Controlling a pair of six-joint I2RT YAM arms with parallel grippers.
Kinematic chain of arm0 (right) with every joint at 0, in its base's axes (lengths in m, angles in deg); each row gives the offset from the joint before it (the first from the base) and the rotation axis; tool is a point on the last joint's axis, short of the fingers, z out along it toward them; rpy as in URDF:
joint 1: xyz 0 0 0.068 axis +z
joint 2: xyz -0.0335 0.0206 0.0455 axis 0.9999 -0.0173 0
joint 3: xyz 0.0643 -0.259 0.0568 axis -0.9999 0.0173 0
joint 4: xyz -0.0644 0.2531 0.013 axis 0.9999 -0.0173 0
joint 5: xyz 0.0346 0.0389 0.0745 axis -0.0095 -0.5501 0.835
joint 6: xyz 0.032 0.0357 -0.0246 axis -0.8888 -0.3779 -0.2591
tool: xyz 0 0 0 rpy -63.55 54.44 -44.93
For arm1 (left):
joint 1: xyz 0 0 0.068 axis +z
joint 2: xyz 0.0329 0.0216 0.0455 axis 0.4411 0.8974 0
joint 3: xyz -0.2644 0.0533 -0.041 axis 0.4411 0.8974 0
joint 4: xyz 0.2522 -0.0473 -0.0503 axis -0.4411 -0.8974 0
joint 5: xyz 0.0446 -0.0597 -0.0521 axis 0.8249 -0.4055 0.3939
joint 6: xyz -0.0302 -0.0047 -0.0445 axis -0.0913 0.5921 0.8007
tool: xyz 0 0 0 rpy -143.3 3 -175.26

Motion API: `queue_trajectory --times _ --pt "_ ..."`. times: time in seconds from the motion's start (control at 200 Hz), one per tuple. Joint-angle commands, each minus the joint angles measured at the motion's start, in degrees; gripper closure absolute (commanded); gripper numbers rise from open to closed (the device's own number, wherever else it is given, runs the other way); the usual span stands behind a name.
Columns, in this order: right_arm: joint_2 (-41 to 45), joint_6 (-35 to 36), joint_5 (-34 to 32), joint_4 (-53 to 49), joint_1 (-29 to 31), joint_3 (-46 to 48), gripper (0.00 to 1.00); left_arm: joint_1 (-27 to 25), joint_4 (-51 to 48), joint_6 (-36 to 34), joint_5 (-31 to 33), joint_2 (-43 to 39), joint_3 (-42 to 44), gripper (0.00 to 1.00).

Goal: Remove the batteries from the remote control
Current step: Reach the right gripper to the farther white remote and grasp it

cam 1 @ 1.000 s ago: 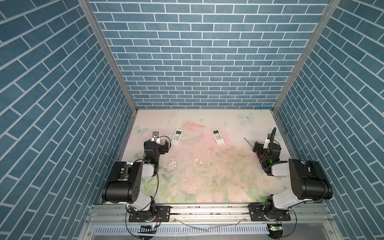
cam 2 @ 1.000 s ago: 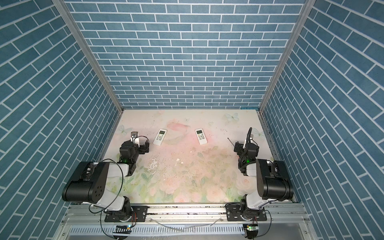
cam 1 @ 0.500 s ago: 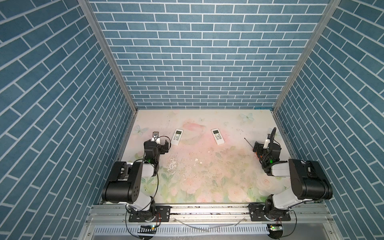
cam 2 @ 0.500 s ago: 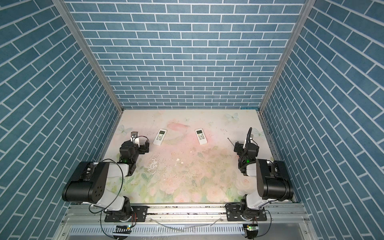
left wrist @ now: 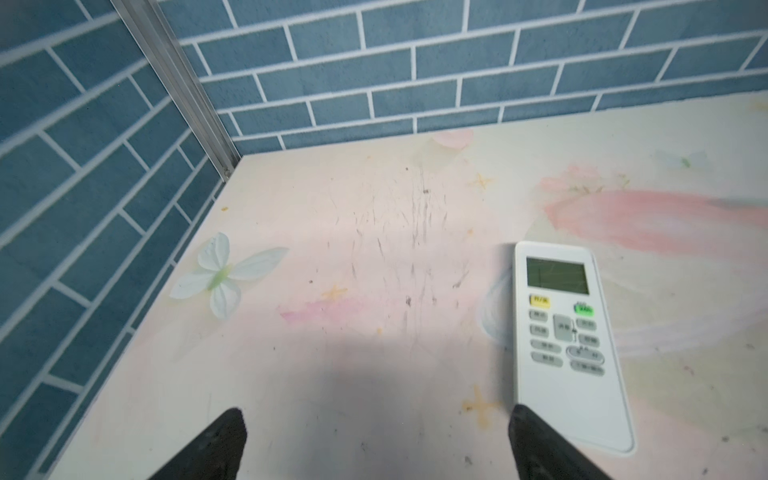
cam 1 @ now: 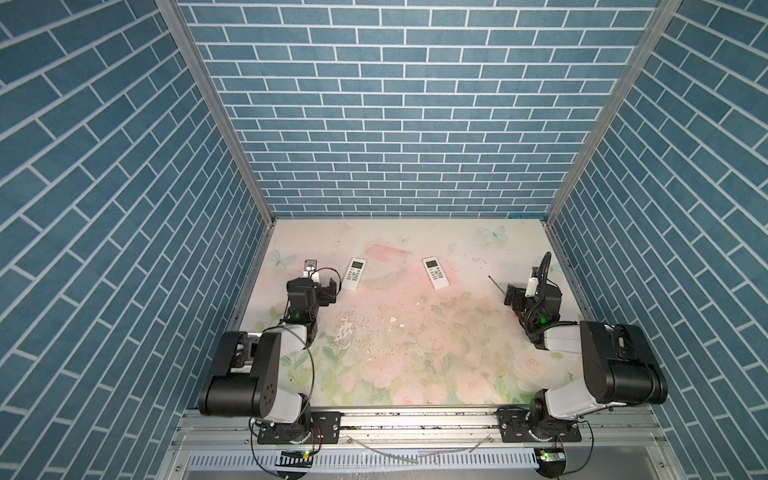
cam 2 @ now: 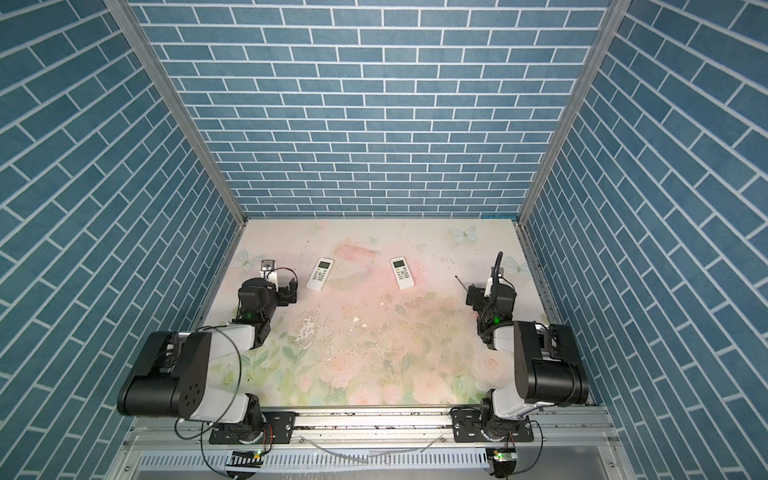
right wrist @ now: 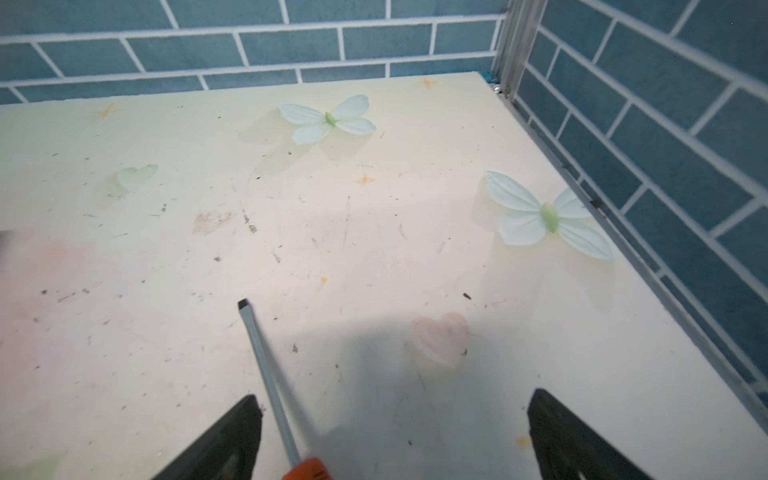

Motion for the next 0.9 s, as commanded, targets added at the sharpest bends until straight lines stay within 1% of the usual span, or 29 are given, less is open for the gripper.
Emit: queue_trajectory --times 0.0,0.03,0.06,0.09,0.12,0.205,0.32,0.38,0.44,0.54,0.58,0.615,0.655,0.725,0.895 --pt "7.2 -10.8 -5.8 -27.2 0.0 -15.0 0.01 0.3 -20.8 6.9 4.3 -9.6 -8.6 0.0" --pt "7.7 -16.4 -8.9 -34.9 0.0 -19.0 0.01 0.3 -24.4 10.4 5.6 -11.3 -9.9 0.0" --pt "7.9 -20.1 -9.9 -42.1 -0.2 -22.6 0.01 0.3 -27.0 14.5 7.3 -12.9 -10.5 0.0" --pt "7.8 -20.9 -8.2 -47.3 -0.2 -25.4 0.01 0.7 -28.2 18.2 8.2 -14.1 -10.3 0.0" --pt "7.7 -21.1 -5.0 -50.6 -0.1 -27.0 0.01 1.3 -27.8 20.0 6.6 -15.1 -9.4 0.0" --pt "8.8 -22.6 0.1 -52.1 1.6 -27.5 0.01 1.9 -28.9 22.3 2.0 -16.9 -9.0 0.0" --pt "7.2 -20.5 -2.3 -57.0 7.6 -32.6 0.01 1.9 -32.2 25.7 -3.1 -18.0 -9.0 0.0" --pt "4.0 -19.6 -1.9 -59.9 10.2 -36.8 0.01 1.8 -32.5 26.9 -5.9 -18.8 -8.1 0.0" --pt "0.1 -18.8 -4.0 -62.1 13.5 -40.7 0.01 1.7 -33.0 27.5 -8.5 -19.5 -7.5 0.0" --pt "-6.1 -16.7 -9.7 -62.3 19.6 -45.9 0.01 1.0 -35.7 27.8 -9.5 -21.2 -6.8 0.0" --pt "-8.9 -15.5 -10.3 -62.0 21.6 -48.1 0.01 0.8 -36.8 27.6 -9.2 -22.1 -6.4 0.0" --pt "-11.6 -14.7 -9.9 -62.0 22.9 -50.4 0.01 0.7 -37.4 27.7 -9.0 -23.1 -5.9 0.0" --pt "-15.1 -13.2 -8.0 -62.3 23.9 -53.4 0.01 0.6 -38.0 27.6 -8.8 -24.2 -5.3 0.01" --pt "-21.3 -12.7 -6.3 -65.1 25.2 -59.9 0.02 0.4 -39.2 27.6 -8.4 -25.7 -4.7 0.0" --pt "-34.2 -10.1 -3.1 -69.8 27.3 -73.4 0.1 0.1 -40.1 27.8 -8.9 -27.0 -4.2 0.0"
